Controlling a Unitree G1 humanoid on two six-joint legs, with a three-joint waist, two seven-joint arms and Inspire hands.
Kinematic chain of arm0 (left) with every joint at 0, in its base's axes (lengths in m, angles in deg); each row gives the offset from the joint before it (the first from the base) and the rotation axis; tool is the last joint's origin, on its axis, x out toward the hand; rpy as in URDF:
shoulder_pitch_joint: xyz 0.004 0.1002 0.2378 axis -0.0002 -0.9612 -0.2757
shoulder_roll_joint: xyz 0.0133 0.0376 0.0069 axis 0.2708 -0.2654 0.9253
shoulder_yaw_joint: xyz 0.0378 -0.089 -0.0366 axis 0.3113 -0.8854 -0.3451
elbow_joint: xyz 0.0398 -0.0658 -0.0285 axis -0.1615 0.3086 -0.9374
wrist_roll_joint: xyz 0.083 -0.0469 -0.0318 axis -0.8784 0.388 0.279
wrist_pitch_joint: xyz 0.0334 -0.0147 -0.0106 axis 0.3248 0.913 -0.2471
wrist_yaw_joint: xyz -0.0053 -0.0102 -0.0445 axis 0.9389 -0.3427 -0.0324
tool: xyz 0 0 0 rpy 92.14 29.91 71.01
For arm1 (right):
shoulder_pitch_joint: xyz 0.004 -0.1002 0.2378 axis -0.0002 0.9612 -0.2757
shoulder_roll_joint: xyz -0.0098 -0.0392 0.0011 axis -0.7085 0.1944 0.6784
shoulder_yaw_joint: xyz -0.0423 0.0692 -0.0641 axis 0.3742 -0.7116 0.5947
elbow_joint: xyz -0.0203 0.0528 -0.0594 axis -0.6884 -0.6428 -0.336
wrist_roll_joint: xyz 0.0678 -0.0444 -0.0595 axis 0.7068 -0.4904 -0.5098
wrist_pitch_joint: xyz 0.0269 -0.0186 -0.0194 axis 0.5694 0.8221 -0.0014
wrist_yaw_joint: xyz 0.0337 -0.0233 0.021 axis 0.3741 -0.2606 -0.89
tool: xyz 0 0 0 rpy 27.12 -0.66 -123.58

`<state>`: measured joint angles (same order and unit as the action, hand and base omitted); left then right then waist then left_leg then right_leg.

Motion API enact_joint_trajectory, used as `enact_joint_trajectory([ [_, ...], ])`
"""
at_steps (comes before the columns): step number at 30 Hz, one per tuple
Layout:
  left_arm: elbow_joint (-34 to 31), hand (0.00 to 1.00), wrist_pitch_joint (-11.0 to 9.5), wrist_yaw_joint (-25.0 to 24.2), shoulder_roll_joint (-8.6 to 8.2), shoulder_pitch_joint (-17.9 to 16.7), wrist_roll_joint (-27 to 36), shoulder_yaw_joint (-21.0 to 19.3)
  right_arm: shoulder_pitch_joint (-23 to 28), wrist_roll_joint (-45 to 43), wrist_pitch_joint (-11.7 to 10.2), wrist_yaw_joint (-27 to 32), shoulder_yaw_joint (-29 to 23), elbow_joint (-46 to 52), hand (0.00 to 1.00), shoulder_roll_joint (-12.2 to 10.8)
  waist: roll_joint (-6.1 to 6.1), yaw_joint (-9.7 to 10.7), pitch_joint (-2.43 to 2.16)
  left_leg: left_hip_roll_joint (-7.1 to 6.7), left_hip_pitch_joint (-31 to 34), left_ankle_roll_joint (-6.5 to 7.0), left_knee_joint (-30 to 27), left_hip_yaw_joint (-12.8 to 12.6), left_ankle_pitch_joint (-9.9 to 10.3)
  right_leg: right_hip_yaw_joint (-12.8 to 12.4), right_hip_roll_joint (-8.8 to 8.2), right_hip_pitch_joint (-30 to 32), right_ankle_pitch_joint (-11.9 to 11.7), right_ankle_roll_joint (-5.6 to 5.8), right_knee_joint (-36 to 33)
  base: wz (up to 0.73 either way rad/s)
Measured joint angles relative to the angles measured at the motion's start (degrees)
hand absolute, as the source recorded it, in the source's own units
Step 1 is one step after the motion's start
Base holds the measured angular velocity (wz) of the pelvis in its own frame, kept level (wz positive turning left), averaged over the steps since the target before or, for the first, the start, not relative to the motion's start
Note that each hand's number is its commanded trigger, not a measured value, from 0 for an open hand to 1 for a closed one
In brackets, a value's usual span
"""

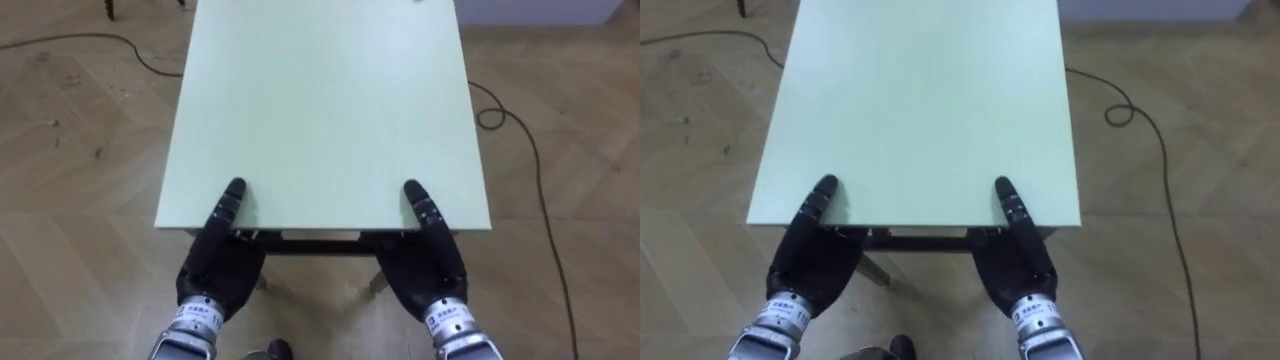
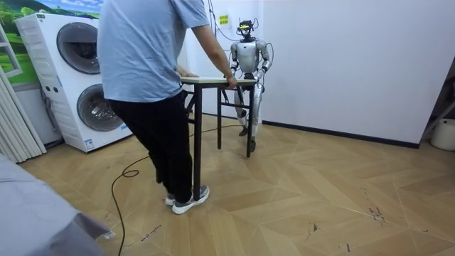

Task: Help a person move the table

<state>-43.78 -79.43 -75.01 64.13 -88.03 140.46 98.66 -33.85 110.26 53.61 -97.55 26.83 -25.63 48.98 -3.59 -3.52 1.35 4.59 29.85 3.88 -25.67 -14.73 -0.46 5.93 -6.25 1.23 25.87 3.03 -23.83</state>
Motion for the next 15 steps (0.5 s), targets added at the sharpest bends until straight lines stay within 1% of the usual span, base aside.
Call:
enact_joint_trajectory([
  [1,0.19,1.0,0.0,0.0,0.02,-0.1,0.01,-0.01,0.4,0.0,0.01,-0.1,-0.11,0.01,1.0,0.07,0.16,-0.03,-0.06,0.23,-0.27,-0.3,1.04,0.34,-0.91,0.24,0.59,0.05,-0.27,-0.47,0.1,0.1],
  [2,0.53,1.0,0.02,0.0,0.02,-0.36,0.01,0.5,1.01,0.0,-0.09,-0.28,-0.14,0.0,1.0,0.21,0.45,-0.36,-0.03,0.82,-0.91,-0.84,2.72,0.7,-2.54,0.67,1.62,0.14,-0.81,-1.34,0.12,0.0],
  [3,0.71,1.0,0.03,0.0,0.03,-0.89,0.01,0.54,1.7,-0.01,-0.27,-0.29,-0.31,0.0,1.0,0.29,0.62,-1.01,-0.12,1.41,-1.93,-1.41,4.59,0.82,-4.02,0.76,2.36,0.2,-1.14,-1.96,0.09,-0.09],
  [4,0.72,1.0,0.06,-0.01,0.04,-1.22,0.02,0.61,2.03,0.0,-0.36,-0.31,-0.22,-0.01,1.0,0.39,0.82,-1.47,-0.15,1.8,-2.46,-1.65,5.47,0.87,-4.68,0.91,2.66,0.21,-1.45,-2.42,0.07,-0.18],
  [5,0.72,1.0,0.08,-0.01,0.03,-1.89,0.08,0.74,2.64,-0.01,-0.44,-0.31,-0.09,-0.01,1.0,0.4,1.23,-1.81,-0.38,2.01,-3.63,-2.31,7.69,1.25,-6.43,2.05,3.19,0.21,-1.87,-2.8,0.03,-0.05],
  [6,0.8,1.0,0.08,-0.01,0.03,-2.23,0.07,1.04,3.28,-0.05,-0.72,-0.3,0.02,-0.01,1.0,0.39,1.61,-1.83,-0.48,1.9,-4.84,-2.81,10.54,1.87,-8.69,3.91,3.37,0.2,-2.14,-3.29,-0.17,0.04],
  [7,0.84,1.0,0.09,0.0,0.1,-2.25,0.03,1.24,3.53,-0.02,-0.96,-0.31,0.05,-0.01,1.0,0.37,1.87,-2.02,-0.41,1.88,-5.33,-3.34,11.82,2.76,-9.92,4.44,3.65,0.29,-2.31,-3.61,-0.33,0.1],
  [8,0.88,1.0,0.07,0.01,0.16,-2.23,-0.07,1.87,3.82,0.02,-1.23,-0.4,0.05,0.0,1.0,0.37,2.14,-2.59,-0.46,1.75,-5.96,-5.53,14.84,4.88,-13.33,4.65,4.25,1.11,-2.71,-4.34,-0.41,0.0],
  [9,0.88,1.0,-0.09,0.01,0.04,-2.01,-0.46,2.12,4.01,0.07,-1.68,-0.83,0.05,0.04,1.0,0.38,2.36,-3.07,-0.49,1.73,-5.99,-8.48,16.82,7.9,-15.98,6.46,4.28,2.11,-3.3,-5.2,-0.11,-0.07],
  [10,0.89,1.0,-0.25,0.01,-0.22,-2.1,-0.85,2.17,4.08,0.06,-1.98,-0.91,0.17,0.02,1.0,0.41,2.38,-2.96,-0.45,1.86,-5.82,-8.37,15.41,8.6,-14.51,7.89,3.62,2.55,-3.58,-5.51,-0.2,-0.26],
  [11,0.9,1.0,-1.04,-0.04,-0.73,-3.11,-0.92,2.15,3.79,0.03,-2.36,-0.88,1.01,-0.4,1.0,0.61,2.52,-3.21,-0.32,2.04,-4.96,-7.79,6.43,8.72,-5.97,10.65,2.87,2.73,-4.27,-5.87,-0.5,-0.39],
  [12,0.9,1.0,-1.15,-0.08,-1.1,-4.08,-0.84,1.54,3.7,0.11,-2.71,-0.76,1.84,-0.63,1.0,1.31,2.92,-3.25,-0.27,2.15,-4.26,-7.01,-4.33,8.82,2.01,13.16,2.6,2.25,-4.85,-6.3,-0.63,-0.36],
  [13,0.9,1.0,-1.02,-0.08,-1.27,-4.48,-0.84,1.42,3.7,0.38,-2.75,-0.59,2.24,-0.62,1.0,1.79,3.19,-3.15,-0.18,2.31,-4.29,-6.9,-9.28,8.99,5.14,14.47,2.56,1.79,-4.95,-6.47,-0.65,-0.2],
  [14,0.9,1.0,-0.79,-0.08,-1.67,-5.05,-0.83,1.37,3.82,0.48,-2.72,-0.48,2.45,-0.62,1.0,1.81,3.81,-2.69,-0.09,2.82,-4.5,-7.58,-18.4,9.59,9.67,16.37,2.78,1.35,-4.97,-6.5,-0.93,0.0],
  [15,0.88,1.0,-0.47,-0.08,-1.87,-5.38,-0.83,1.37,3.84,0.39,-2.71,-0.48,2.34,-0.62,1.0,1.99,4.66,-1.51,0.24,2.94,-5.56,-7.27,-25.25,10.51,12.23,17.76,3.29,0.87,-5.04,-6.64,-0.85,0.1],
])
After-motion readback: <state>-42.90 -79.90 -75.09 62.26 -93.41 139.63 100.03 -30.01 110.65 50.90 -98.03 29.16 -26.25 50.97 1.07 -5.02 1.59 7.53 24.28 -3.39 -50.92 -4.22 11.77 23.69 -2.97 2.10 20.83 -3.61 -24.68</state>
